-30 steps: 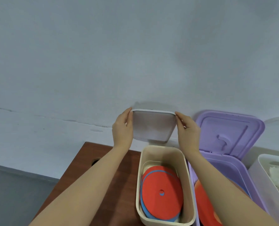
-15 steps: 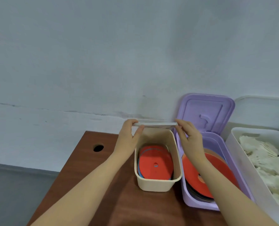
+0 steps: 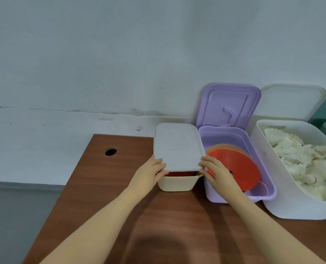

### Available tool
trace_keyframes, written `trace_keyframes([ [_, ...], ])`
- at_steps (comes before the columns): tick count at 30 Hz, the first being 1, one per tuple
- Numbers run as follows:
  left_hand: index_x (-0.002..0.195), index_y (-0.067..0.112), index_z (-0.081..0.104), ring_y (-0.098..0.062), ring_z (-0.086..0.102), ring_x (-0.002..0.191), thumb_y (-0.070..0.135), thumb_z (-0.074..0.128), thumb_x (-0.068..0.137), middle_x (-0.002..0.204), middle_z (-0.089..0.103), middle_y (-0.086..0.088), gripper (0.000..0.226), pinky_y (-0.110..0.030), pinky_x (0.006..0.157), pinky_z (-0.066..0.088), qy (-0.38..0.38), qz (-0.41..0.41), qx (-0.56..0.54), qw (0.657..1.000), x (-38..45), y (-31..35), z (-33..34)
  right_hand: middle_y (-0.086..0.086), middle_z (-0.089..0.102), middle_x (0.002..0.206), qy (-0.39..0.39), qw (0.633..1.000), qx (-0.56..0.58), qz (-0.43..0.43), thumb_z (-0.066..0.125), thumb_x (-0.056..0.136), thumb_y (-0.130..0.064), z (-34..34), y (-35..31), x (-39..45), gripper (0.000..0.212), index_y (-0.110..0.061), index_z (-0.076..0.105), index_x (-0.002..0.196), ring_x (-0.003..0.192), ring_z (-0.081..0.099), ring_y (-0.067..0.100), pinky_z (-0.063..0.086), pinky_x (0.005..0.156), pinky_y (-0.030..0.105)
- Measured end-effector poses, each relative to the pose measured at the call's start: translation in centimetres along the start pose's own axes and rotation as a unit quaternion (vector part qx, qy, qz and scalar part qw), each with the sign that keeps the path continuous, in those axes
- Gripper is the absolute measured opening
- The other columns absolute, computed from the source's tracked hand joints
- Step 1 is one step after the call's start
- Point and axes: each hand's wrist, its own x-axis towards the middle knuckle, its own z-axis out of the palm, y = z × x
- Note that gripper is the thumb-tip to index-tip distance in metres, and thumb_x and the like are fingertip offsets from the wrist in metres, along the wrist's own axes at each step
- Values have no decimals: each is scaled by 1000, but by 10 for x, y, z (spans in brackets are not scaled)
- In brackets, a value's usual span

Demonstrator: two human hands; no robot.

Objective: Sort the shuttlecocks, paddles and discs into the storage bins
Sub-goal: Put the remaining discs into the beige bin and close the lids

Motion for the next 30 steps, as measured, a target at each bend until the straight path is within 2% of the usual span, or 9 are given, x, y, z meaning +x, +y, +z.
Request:
trace_keyframes([
  [3, 108, 3, 68, -21, 33, 137, 22, 60, 90, 126, 59, -7, 27, -10, 102, 21, 25, -14, -1, 1000, -11, -6, 17, 14, 61, 114, -5, 1000, 0, 4, 68, 80, -2, 9, 3, -11, 19, -1, 68, 99, 111, 49, 13, 23, 101, 5],
  [7, 107, 3, 68, -14, 31, 137, 20, 61, 90, 127, 58, -5, 25, -10, 99, 26, 67, -29, -4, 997, -12, -4, 28, 11, 63, 114, 1, 999, 5, 44, 70, 79, -1, 20, 9, -16, 19, -2, 70, 98, 107, 60, 25, 36, 97, 17],
  [11, 106, 6, 68, -9, 30, 137, 21, 61, 90, 127, 58, -1, 24, -5, 96, 21, 87, -23, 4, 996, -14, -7, 32, 10, 64, 116, 17, 997, 8, 69, 71, 78, -2, 28, 9, -19, 21, -3, 71, 100, 109, 60, 27, 42, 96, 33],
  [16, 100, 7, 70, -13, 36, 134, 21, 64, 88, 123, 62, -1, 19, -18, 97, 36, 95, -13, 29, 995, -17, -14, 33, 11, 68, 110, 20, 998, -4, 61, 75, 74, -1, 30, 9, -19, 22, -3, 73, 96, 106, 62, 30, 51, 90, 45],
  [18, 93, 7, 71, -17, 45, 128, 19, 69, 83, 115, 67, -3, 16, -28, 93, 46, 109, 6, 50, 993, -19, -18, 28, 9, 70, 104, 22, 999, -24, 31, 75, 74, -4, 29, 5, -18, 19, -5, 73, 93, 98, 64, 30, 54, 81, 43],
  [20, 88, 7, 72, -23, 55, 119, 16, 74, 78, 105, 71, -4, 13, -32, 89, 50, 123, 27, 72, 989, -22, -21, 22, 3, 71, 96, 35, 998, -61, -10, 70, 76, -14, 28, -3, -19, 14, -9, 74, 89, 90, 65, 27, 55, 73, 34],
  [24, 83, 8, 73, -30, 64, 105, 15, 79, 71, 96, 73, -5, 15, -35, 85, 52, 124, 49, 106, 985, -24, -28, 15, 0, 71, 92, 62, 992, -88, -63, 56, 84, -30, 26, -11, -16, 26, -12, 74, 87, 87, 63, 21, 51, 74, 31],
  [27, 86, 8, 72, -29, 63, 107, 14, 78, 72, 100, 71, -6, 16, -32, 87, 49, 122, 30, 81, 989, -27, -27, 18, 0, 71, 93, 52, 993, -82, -59, 59, 84, -28, 26, -10, -15, 23, -12, 74, 88, 88, 64, 24, 53, 74, 34],
  [30, 86, 6, 72, -29, 63, 107, 12, 78, 73, 100, 71, -7, 16, -37, 87, 51, 113, 37, 73, 990, -28, -27, 19, -1, 71, 94, 35, 996, -72, -35, 69, 77, -19, 26, -10, -17, 15, -12, 74, 89, 88, 63, 24, 55, 71, 34],
])
